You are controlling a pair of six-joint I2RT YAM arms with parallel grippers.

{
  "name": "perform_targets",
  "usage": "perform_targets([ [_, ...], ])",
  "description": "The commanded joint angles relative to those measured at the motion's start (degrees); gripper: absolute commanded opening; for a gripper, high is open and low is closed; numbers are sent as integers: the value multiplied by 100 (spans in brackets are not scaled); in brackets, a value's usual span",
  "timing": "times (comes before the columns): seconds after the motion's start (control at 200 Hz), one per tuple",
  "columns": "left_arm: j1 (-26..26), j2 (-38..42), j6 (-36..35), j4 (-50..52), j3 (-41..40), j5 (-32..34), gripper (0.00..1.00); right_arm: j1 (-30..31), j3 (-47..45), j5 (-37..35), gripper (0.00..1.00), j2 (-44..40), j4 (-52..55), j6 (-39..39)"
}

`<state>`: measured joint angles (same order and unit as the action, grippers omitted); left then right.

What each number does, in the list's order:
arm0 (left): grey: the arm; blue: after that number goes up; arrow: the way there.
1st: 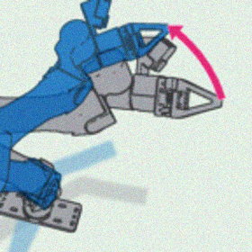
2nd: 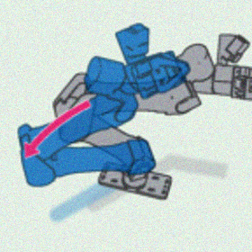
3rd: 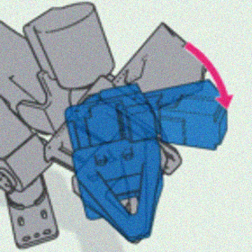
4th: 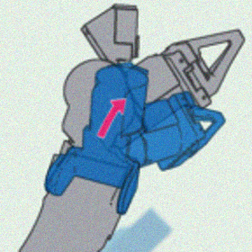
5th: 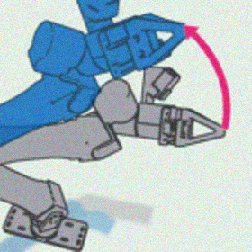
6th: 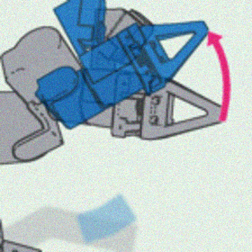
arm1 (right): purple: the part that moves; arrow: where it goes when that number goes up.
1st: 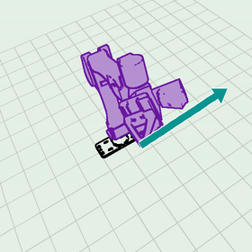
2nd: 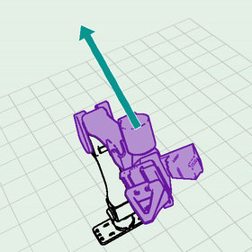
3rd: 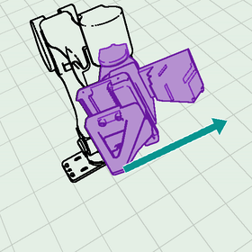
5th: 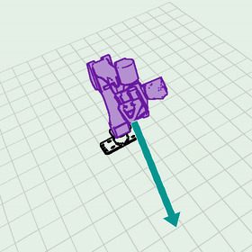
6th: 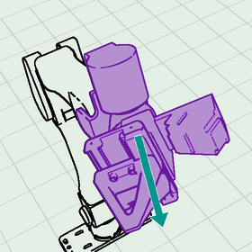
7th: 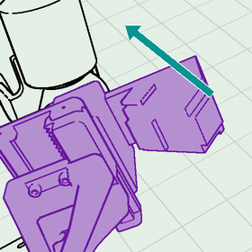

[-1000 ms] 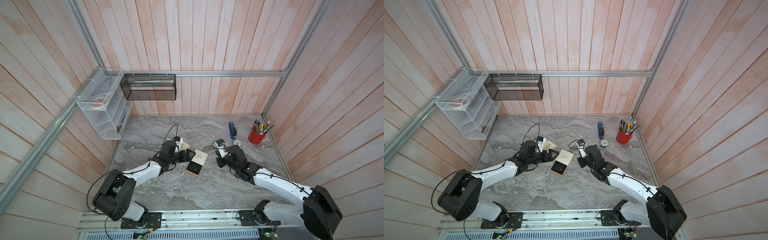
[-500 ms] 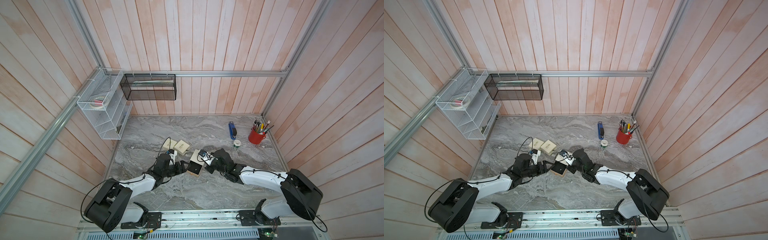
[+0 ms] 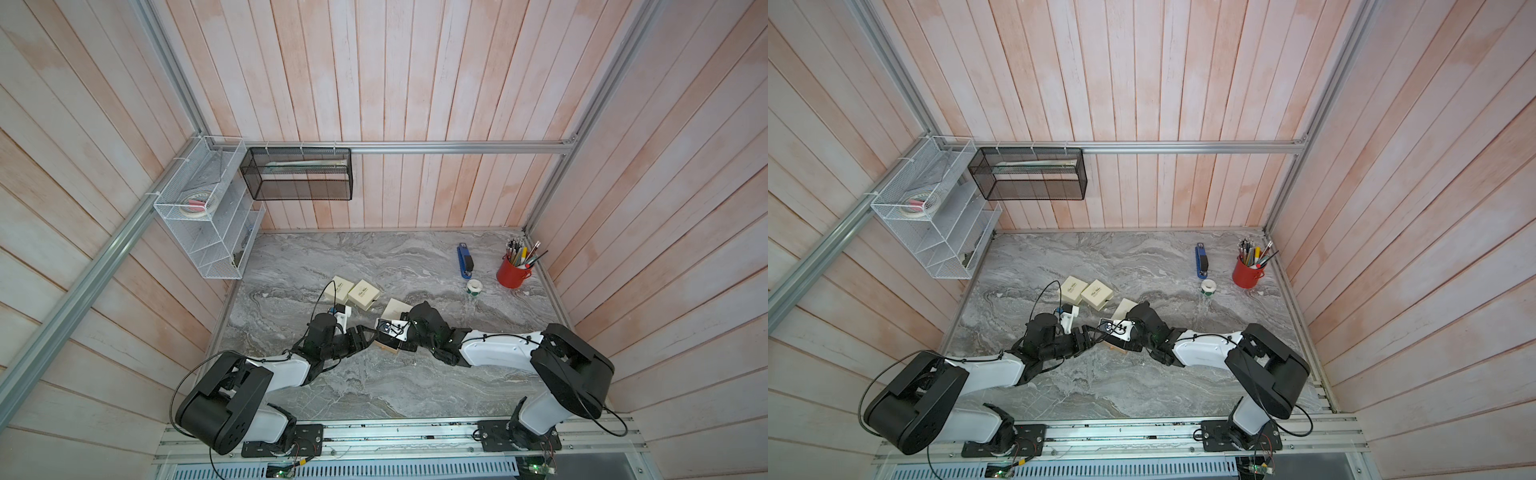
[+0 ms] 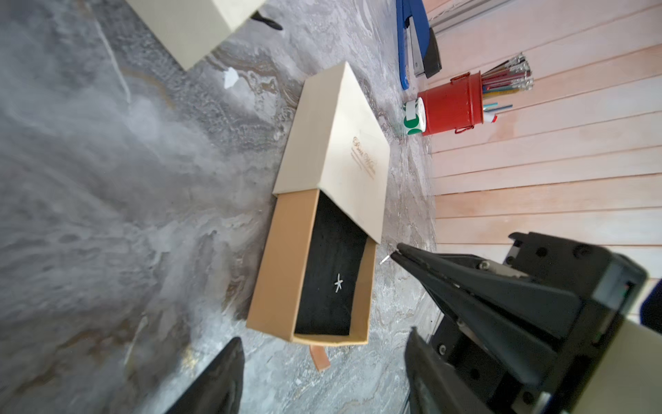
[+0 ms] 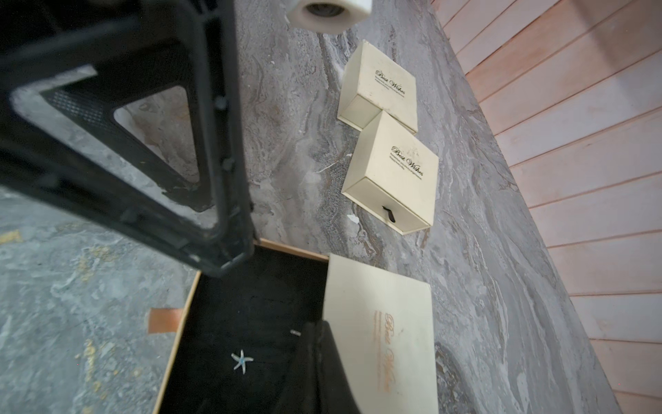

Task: Place the earrings into the drawer-style jewelry box
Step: Insert the earring into the inner lining.

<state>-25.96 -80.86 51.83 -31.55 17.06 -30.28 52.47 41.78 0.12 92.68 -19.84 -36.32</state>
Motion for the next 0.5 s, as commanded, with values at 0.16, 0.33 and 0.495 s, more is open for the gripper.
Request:
perform_targets([
  [0.16, 130, -220, 122, -535, -98, -284, 60, 191, 243, -457, 0, 317, -99, -454],
  [0.33, 129, -428, 136, -727, -45, -430, 57, 282, 256, -766, 0, 460, -119, -578],
  [0.495, 129, -553, 161, -837, 5, -487, 55, 332, 286, -917, 0, 582, -252, -539],
])
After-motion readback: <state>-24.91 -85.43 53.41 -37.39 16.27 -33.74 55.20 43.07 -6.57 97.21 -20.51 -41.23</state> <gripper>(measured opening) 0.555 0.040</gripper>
